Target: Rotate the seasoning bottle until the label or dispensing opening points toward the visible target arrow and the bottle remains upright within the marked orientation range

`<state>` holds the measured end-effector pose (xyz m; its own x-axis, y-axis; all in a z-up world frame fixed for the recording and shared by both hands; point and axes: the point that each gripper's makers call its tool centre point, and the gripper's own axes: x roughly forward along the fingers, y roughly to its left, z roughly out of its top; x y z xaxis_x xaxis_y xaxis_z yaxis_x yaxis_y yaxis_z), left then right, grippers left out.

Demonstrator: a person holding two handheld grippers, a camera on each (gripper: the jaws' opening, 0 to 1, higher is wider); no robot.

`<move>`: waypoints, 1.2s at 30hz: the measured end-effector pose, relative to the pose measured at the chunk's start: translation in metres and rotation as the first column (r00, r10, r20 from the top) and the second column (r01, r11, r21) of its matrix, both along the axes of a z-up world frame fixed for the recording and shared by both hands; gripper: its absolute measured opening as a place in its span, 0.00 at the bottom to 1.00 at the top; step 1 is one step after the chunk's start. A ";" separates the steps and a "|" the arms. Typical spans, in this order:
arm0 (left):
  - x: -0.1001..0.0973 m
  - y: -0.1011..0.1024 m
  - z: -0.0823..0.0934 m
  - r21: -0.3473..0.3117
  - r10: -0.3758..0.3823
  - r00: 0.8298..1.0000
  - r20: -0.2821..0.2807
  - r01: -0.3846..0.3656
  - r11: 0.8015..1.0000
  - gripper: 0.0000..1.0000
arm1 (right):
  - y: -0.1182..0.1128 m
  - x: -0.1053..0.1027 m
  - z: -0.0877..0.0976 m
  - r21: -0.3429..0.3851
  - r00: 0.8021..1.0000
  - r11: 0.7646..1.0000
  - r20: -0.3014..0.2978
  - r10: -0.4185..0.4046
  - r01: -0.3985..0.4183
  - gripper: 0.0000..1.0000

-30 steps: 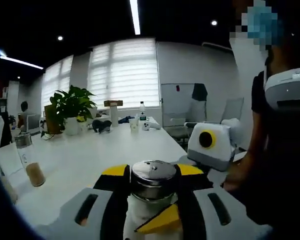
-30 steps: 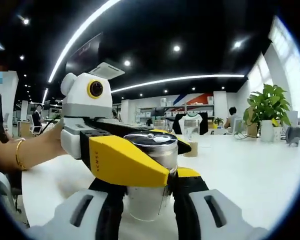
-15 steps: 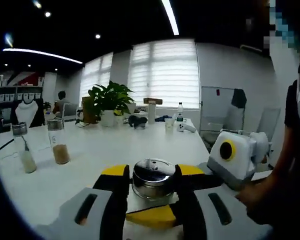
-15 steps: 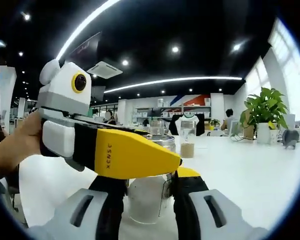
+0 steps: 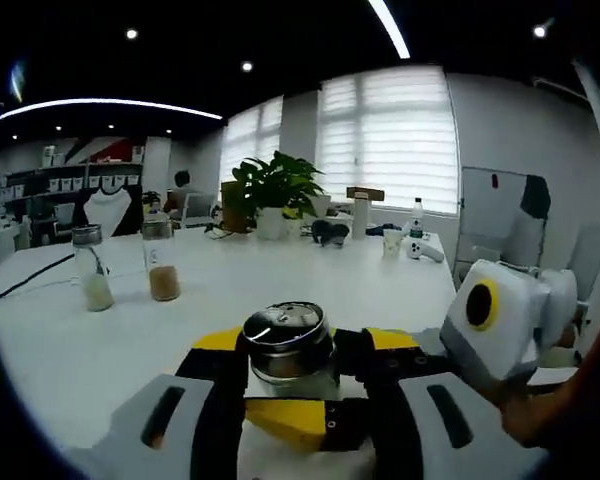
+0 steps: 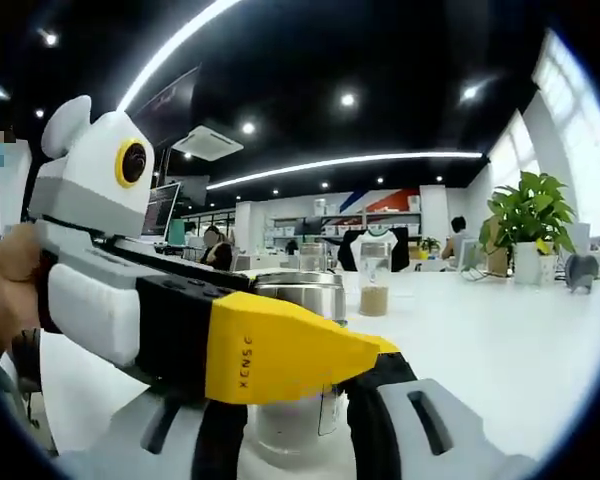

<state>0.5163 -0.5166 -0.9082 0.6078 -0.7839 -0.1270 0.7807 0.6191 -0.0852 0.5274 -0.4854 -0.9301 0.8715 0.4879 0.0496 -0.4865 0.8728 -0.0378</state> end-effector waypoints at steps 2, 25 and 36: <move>-0.001 0.002 0.003 -0.025 0.023 1.000 -0.019 -0.023 0.999 0.48 | 0.000 0.000 0.000 -0.006 1.000 1.000 -0.002 -0.001 0.001 0.34; 0.011 0.012 0.004 -0.130 0.319 0.947 -0.043 -0.322 0.938 0.37 | 0.001 0.001 -0.002 -0.006 1.000 1.000 -0.014 -0.001 0.001 0.34; 0.013 0.012 0.007 -0.147 0.391 0.920 -0.011 -0.389 0.910 0.35 | 0.001 0.002 -0.003 0.000 1.000 1.000 -0.017 -0.002 0.002 0.34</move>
<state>0.5294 -0.5041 -0.9013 0.8698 -0.4930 -0.0175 0.4819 0.8567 -0.1841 0.5294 -0.4847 -0.9329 0.8733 0.4860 0.0347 -0.4852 0.8739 -0.0300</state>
